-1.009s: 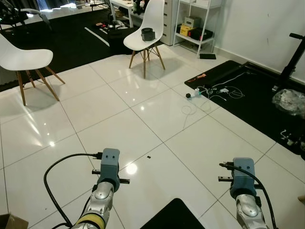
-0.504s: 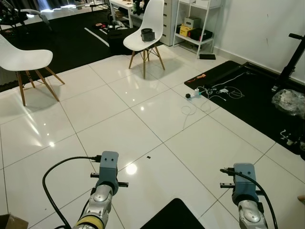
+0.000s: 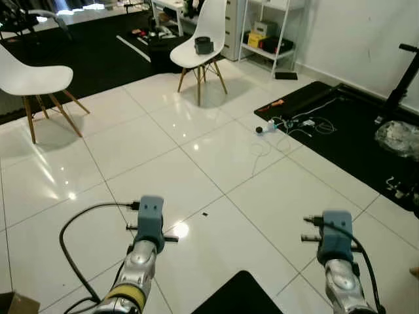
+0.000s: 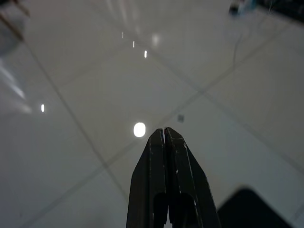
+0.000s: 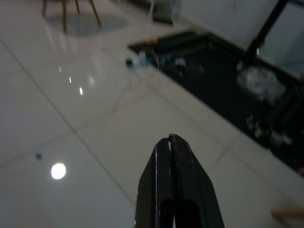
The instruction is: Restocking fridge
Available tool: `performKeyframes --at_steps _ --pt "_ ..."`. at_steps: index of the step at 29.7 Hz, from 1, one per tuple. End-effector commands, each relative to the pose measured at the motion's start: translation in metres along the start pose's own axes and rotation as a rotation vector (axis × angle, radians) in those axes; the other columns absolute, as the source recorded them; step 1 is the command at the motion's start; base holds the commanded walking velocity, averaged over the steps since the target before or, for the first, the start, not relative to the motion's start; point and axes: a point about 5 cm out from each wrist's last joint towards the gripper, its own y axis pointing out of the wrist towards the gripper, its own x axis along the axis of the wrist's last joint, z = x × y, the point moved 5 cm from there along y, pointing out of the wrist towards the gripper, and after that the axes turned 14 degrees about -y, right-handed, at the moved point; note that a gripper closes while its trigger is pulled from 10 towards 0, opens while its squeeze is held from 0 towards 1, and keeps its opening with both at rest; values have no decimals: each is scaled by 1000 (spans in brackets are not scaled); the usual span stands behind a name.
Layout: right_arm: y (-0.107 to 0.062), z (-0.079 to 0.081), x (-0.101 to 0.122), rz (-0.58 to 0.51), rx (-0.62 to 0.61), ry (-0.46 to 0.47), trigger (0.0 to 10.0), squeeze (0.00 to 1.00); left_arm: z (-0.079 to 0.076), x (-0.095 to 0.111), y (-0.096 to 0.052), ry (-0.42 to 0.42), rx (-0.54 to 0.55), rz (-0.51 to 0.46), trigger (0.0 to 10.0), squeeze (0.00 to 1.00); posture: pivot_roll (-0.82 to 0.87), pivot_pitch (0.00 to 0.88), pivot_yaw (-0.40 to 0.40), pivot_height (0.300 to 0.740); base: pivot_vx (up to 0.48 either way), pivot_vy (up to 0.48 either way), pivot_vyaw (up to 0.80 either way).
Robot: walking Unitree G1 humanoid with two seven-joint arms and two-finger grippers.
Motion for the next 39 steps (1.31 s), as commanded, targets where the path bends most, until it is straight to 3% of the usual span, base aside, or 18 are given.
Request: performKeyframes --at_steps 1,2,8,27,34,39 --pt "-2 0 -5 11 -1 9 10000 0 6 -4 -2 2 14 13 10000 0 9 2 1 740 0 0 0" --pt "3 -2 10 -37 -14 36 10000 0 0 10 3 -10 -3 -34 10000 0 9 10 -1 740 0 0 0" --pt "5 -3 16 -54 -19 47 10000 0 -2 17 4 -16 -9 -54 10000 0 10 8 0 740 0 0 0" --pt "0 -1 2 -11 -9 26 10000 0 4 7 1 -12 9 -26 10000 0 10 9 -1 740 0 0 0" --pt "-19 3 -47 159 21 -8 10000 0 20 -37 -16 12 51 120 10000 0 14 13 -6 740 0 0 0" --pt "-27 4 -62 219 38 -21 10000 0 29 -54 -24 -21 82 186 10000 0 15 13 -8 740 0 0 0"
